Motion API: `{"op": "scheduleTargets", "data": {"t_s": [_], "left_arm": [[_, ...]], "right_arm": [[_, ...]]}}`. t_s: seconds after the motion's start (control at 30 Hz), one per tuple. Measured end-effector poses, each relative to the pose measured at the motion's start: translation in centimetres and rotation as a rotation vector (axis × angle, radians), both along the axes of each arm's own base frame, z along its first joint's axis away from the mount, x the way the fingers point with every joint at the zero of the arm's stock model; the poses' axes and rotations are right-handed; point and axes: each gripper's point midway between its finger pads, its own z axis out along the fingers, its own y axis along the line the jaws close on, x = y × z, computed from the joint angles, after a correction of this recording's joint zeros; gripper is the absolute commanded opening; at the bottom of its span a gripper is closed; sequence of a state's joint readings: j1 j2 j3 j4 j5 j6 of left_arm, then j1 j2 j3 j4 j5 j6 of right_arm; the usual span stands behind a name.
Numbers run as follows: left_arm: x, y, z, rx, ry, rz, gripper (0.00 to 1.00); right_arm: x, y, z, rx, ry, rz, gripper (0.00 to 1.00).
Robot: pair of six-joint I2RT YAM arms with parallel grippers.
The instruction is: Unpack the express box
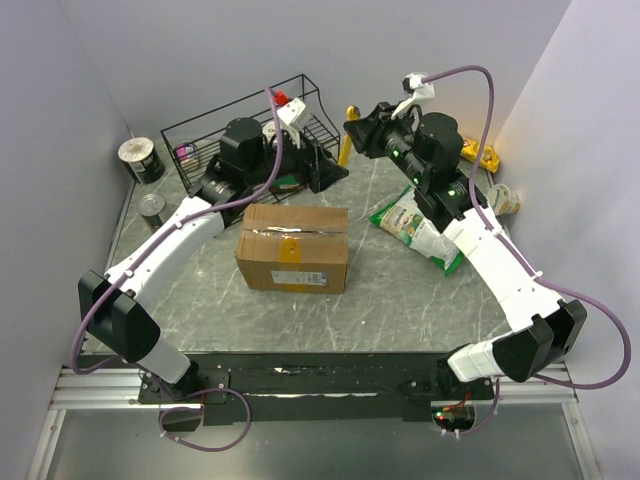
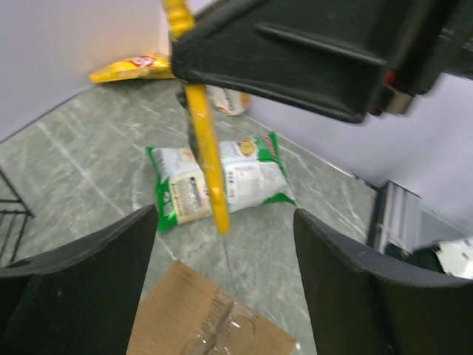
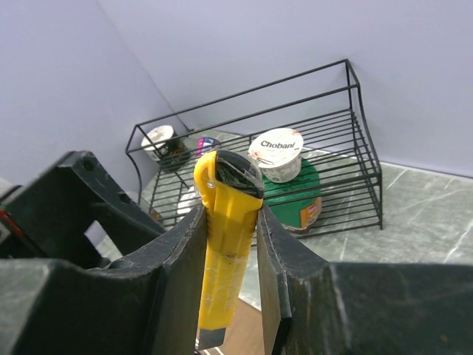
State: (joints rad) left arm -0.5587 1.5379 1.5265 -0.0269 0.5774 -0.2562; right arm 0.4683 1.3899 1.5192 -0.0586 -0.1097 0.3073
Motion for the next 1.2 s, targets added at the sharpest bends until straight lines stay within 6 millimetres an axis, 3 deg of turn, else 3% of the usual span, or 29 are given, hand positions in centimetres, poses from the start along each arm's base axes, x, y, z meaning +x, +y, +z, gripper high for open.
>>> {"op": "scheduleTargets", "data": {"t_s": [0.27, 0.5, 0.53, 0.6, 0.63, 0.73, 0.87, 1.0, 1.07, 1.2], "left_arm": [[2.5, 0.1, -0.4, 0.043, -0.050, 0.131, 0.37], [2.3, -0.3, -0.6, 0.072, -0.101, 0.115, 0.16], [2.2, -0.4, -0.6, 0.076, -0.108, 0.110, 0.09], [2.0, -0.6, -0.6, 0.085, -0.127, 0.097, 0.01], [2.0, -0.7, -0.7, 0.089, -0.132, 0.096, 0.01], [2.1, -0.6, -1.1, 0.113, -0.161, 0.095, 0.01], [2.6, 0.3, -3.1, 0.188, -0.210, 0.123, 0.01], [2.3, 2.4, -6.2, 0.303, -0.279, 0.173, 0.01], [2.2, 4.0, -7.6, 0.371, -0.347, 0.220, 0.01], [2.0, 6.6, -8.6, 0.462, -0.514, 0.294, 0.01]], "right_arm": [[-0.6, 0.5, 0.4, 0.043, 0.020, -0.001, 0.00], [-1.0, 0.3, 0.9, 0.080, 0.033, -0.002, 0.00], [-1.0, 0.3, 0.8, 0.083, 0.035, -0.002, 0.00], [-1.0, 0.3, 0.8, 0.086, 0.038, -0.004, 0.15], [-1.0, 0.3, 0.7, 0.086, 0.039, -0.004, 0.44], [-1.4, 0.3, 0.6, 0.076, 0.044, 0.012, 0.77], [-3.5, 0.7, -0.2, 0.000, 0.053, 0.148, 0.89], [-6.0, -0.6, -0.3, -0.085, 0.028, 0.280, 0.99], [-7.2, -1.8, 0.2, -0.098, 0.011, 0.316, 0.99], [-8.3, -3.7, 1.1, -0.077, 0.014, 0.353, 0.88]]}}
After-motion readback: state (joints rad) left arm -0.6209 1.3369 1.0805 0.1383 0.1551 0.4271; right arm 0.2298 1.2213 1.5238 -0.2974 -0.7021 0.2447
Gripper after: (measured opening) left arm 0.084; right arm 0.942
